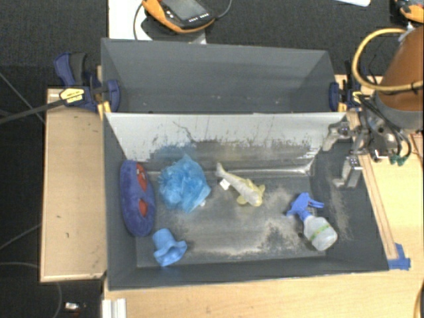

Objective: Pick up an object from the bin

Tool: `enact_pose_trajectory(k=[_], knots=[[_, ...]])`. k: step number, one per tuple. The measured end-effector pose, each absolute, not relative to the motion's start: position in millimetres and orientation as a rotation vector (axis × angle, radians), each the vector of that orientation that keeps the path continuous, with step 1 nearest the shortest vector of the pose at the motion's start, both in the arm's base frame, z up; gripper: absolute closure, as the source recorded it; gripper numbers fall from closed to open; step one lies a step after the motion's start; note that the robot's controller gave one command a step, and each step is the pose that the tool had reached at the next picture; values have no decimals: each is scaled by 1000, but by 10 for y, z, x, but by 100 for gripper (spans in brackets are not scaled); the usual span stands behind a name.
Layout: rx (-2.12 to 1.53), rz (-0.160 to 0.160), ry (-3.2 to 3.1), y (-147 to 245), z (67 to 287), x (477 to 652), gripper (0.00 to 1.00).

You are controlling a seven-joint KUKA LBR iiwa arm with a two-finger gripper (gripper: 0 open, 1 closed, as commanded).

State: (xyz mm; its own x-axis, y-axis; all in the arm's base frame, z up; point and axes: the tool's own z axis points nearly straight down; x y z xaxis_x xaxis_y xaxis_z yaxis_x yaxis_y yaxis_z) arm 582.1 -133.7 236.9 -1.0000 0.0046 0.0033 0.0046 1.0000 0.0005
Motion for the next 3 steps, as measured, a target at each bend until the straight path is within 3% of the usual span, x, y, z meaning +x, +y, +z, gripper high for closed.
enact_pose_trajectory(k=[1, 2, 3], knots=[[-1, 2, -3146, -1329, 2419, 5833, 0], [248, 3, -3138, -1374, 1921, 5855, 0], [930, 5, -3008, -1417, 1655, 5709, 0]])
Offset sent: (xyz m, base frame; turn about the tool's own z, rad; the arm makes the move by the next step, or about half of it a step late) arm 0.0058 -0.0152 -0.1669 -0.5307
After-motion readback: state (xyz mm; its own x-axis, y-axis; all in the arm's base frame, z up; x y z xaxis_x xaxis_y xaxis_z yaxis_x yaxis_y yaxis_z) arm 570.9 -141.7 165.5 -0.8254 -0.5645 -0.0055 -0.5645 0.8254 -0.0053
